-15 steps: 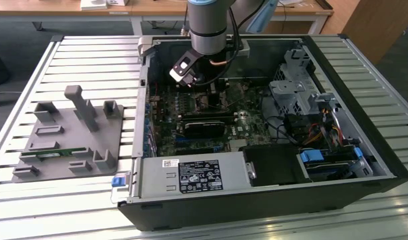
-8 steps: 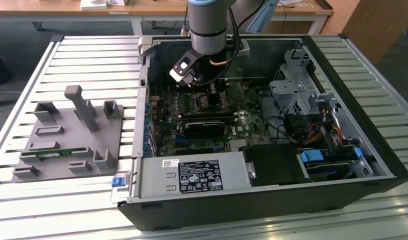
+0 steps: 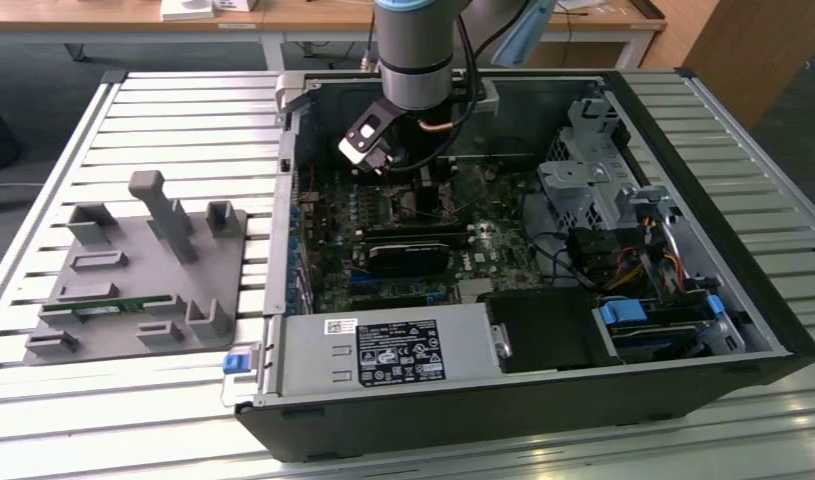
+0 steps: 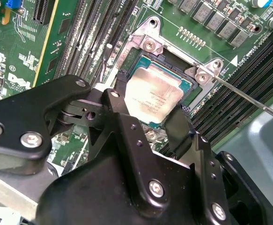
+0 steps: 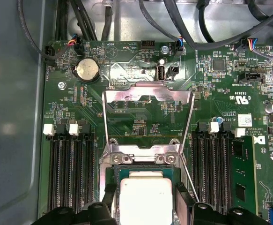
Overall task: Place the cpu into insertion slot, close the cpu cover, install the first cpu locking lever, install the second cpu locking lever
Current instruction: 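Place the cpu into insertion slot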
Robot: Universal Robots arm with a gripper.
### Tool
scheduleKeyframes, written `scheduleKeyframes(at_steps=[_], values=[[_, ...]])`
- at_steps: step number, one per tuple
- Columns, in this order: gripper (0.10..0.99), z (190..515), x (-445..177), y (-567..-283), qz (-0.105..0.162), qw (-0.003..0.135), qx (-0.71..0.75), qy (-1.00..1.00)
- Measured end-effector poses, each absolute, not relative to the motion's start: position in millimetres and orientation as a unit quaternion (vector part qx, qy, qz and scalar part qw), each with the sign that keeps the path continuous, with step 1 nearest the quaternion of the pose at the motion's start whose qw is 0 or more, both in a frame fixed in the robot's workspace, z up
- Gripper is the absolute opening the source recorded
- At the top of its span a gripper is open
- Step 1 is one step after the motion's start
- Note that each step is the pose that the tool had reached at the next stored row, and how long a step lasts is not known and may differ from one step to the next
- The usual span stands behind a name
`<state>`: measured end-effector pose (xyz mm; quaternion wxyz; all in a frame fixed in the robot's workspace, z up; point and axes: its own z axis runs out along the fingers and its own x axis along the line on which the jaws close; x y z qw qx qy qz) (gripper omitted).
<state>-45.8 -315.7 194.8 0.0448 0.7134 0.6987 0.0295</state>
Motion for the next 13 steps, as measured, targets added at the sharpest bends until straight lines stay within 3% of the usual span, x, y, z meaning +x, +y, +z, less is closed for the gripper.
scheduleKeyframes(at_steps=[13], values=[[0.600,193.2,-45.8,-314.1,0.032,0.042,0.714,0.699]])
